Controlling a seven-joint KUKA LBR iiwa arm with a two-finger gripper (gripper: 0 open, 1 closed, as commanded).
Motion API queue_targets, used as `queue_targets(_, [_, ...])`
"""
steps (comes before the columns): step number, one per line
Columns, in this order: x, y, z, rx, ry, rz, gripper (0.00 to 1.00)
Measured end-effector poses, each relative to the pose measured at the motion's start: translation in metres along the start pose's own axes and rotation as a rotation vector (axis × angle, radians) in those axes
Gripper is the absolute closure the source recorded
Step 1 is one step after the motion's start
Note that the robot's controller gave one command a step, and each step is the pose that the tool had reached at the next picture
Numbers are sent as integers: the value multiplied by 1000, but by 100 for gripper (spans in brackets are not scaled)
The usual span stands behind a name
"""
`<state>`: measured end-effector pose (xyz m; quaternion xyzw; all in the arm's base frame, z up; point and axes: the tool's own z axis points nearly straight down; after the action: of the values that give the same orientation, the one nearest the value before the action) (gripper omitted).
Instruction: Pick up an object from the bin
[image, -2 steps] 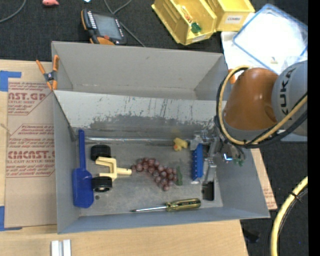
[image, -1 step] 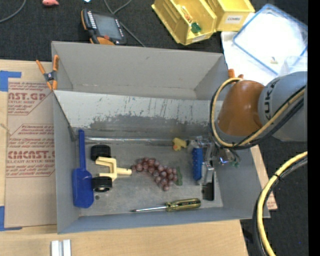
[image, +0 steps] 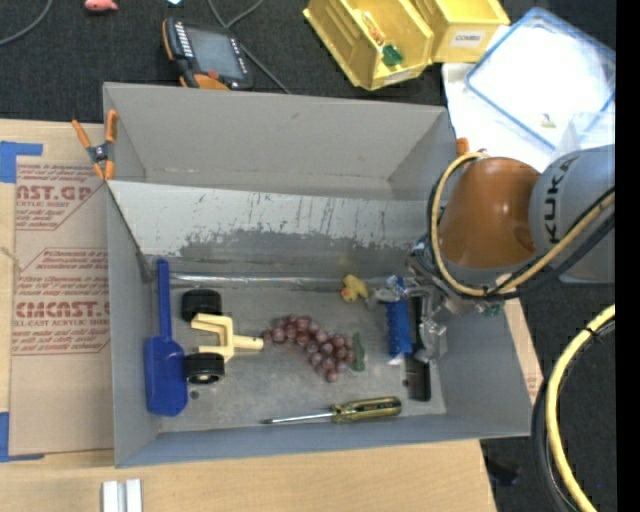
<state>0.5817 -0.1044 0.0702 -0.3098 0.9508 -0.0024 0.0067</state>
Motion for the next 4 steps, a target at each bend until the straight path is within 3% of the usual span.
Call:
queue_targets(1, [-3, -8, 0, -6, 7, 20, 0])
queue_targets(2, [-1, -12, 0, -12, -7, -477, 0])
queue_targets(3, [1, -19, -1, -7, -3, -402, 100])
queue_targets(4, [1, -19, -1, -7, -3, -401, 100])
